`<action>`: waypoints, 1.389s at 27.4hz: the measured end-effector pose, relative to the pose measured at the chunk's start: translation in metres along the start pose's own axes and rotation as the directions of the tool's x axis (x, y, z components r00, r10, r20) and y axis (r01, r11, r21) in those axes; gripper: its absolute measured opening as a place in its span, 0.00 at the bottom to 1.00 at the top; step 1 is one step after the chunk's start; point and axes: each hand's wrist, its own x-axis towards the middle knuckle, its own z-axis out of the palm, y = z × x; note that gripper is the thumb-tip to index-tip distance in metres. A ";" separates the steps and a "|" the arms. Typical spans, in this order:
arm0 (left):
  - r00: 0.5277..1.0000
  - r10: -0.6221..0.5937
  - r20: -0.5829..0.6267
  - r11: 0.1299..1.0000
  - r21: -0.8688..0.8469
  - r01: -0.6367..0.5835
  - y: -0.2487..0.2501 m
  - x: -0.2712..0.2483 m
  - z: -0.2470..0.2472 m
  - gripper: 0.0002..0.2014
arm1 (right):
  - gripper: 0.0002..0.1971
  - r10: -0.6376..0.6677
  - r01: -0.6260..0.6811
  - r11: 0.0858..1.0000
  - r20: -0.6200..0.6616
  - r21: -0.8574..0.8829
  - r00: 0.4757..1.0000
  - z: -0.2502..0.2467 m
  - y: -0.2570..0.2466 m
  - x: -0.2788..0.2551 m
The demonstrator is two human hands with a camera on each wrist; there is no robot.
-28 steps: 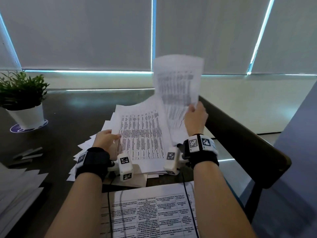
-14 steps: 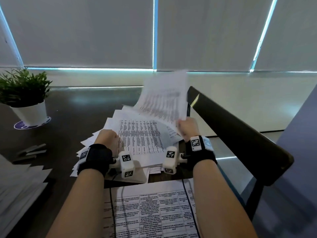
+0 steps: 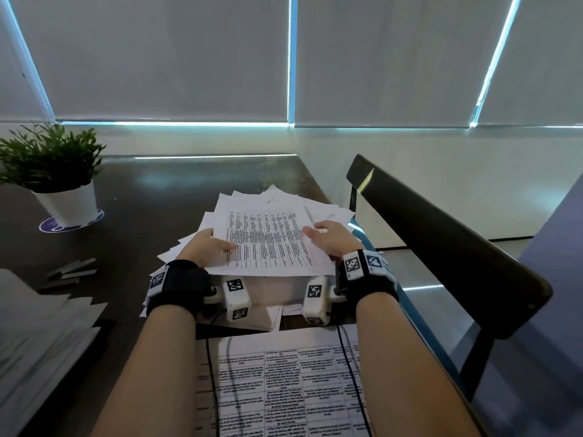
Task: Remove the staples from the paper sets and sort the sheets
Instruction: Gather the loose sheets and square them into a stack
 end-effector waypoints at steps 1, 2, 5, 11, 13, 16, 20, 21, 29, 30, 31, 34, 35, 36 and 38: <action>1.000 0.017 -0.012 0.999 -0.042 -0.018 0.001 0.001 -0.001 0.13 | 0.31 0.003 -0.002 0.999 -0.038 0.032 0.999 -0.004 0.002 0.002; 0.997 0.049 -0.052 0.991 -0.123 -0.055 0.001 0.000 0.000 0.14 | 0.31 0.030 -0.024 0.997 -0.070 0.078 0.997 -0.008 0.004 0.003; 0.967 0.126 -0.223 0.891 -0.402 -0.209 0.008 -0.008 0.006 0.22 | 0.38 0.178 -0.138 0.932 -0.093 0.335 0.980 -0.020 0.009 0.010; 0.993 0.070 -0.097 0.811 -0.574 -0.113 0.023 -0.021 0.043 0.19 | 0.42 0.060 -0.315 0.453 0.325 0.834 0.944 -0.011 -0.023 -0.005; 0.997 0.029 -0.074 0.852 -0.520 -0.063 0.019 -0.020 0.053 0.12 | 0.33 -0.016 -0.301 0.359 0.328 0.883 0.944 -0.004 -0.029 -0.008; 1.000 -0.004 -0.019 0.876 -0.482 -0.005 0.014 -0.020 0.059 0.07 | 0.13 0.137 -0.248 0.433 0.209 0.866 0.968 0.004 -0.022 -0.005; 0.994 -0.099 0.038 0.847 -0.521 0.104 0.010 -0.015 0.045 0.05 | 0.08 0.239 -0.257 0.702 0.120 0.665 0.964 0.005 -0.001 0.008; 0.994 -0.112 0.015 0.811 -0.577 0.101 0.007 -0.013 0.036 0.09 | 0.09 0.229 -0.259 0.714 0.133 0.650 0.964 0.002 0.003 0.009; 0.971 -0.203 -0.122 0.825 -0.556 0.103 -0.002 -0.013 -0.022 0.11 | 0.03 0.339 -0.328 0.821 0.064 0.467 0.939 -0.020 0.031 0.003; 0.971 -0.184 -0.154 0.849 -0.523 0.078 -0.005 -0.009 -0.025 0.14 | 0.01 0.314 -0.296 0.856 0.028 0.425 0.949 -0.019 0.031 0.005; 0.972 -0.137 -0.192 0.873 -0.487 0.027 -0.006 -0.008 -0.026 0.15 | 0.02 0.267 -0.234 0.871 -0.018 0.432 0.963 -0.019 0.033 0.010; 0.968 0.084 -0.235 0.886 -0.427 -0.180 0.007 -0.015 -0.032 0.13 | 0.13 0.135 0.008 0.817 -0.205 0.576 0.969 -0.027 0.031 0.016; 0.958 0.172 -0.229 0.883 -0.396 -0.254 0.015 -0.020 -0.034 0.15 | 0.14 0.120 0.094 0.779 -0.295 0.620 0.948 -0.034 0.023 0.009; 0.937 0.269 -0.223 0.879 -0.341 -0.334 0.023 -0.024 -0.038 0.17 | 0.15 0.106 0.166 0.749 -0.363 0.642 0.926 -0.042 0.014 0.003; 0.883 0.416 -0.217 0.872 -0.179 -0.455 0.037 -0.026 -0.046 0.17 | 0.17 0.043 0.280 0.723 -0.446 0.631 0.894 -0.053 0.002 -0.004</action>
